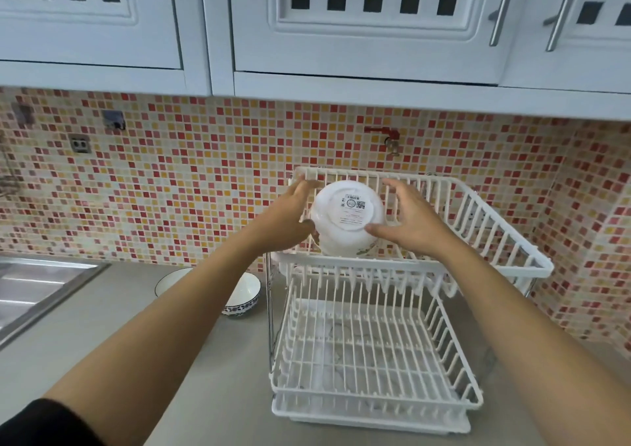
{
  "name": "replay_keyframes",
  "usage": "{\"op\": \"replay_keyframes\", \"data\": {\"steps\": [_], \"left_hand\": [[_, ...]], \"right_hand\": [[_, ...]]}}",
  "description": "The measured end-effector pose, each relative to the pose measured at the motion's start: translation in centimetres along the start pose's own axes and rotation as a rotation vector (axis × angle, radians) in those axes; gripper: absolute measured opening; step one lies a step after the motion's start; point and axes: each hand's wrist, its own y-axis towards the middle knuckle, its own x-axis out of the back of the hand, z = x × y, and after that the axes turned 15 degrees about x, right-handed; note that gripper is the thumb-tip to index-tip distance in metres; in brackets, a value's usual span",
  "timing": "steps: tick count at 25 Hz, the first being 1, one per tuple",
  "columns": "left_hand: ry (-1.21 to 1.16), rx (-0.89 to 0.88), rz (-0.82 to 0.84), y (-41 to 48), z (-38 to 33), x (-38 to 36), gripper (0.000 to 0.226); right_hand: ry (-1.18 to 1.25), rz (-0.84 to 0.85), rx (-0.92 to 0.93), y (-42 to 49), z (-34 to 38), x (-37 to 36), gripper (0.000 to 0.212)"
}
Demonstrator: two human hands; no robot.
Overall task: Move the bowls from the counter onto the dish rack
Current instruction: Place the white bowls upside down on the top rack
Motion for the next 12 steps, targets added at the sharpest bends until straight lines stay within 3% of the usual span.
{"op": "replay_keyframes", "data": {"steps": [5, 12], "left_hand": [[0.021, 0.051, -0.039, -2.7, 4.3, 3.7, 0.063], [0.076, 0.175, -0.055, -8.5, 13.8, 7.9, 0.062]], "right_hand": [[-0.015, -0.175, 0.109, 0.4, 6.8, -2.2, 0.06], [0.06, -0.2, 0.24, 1.0, 16.6, -11.2, 0.052]]}}
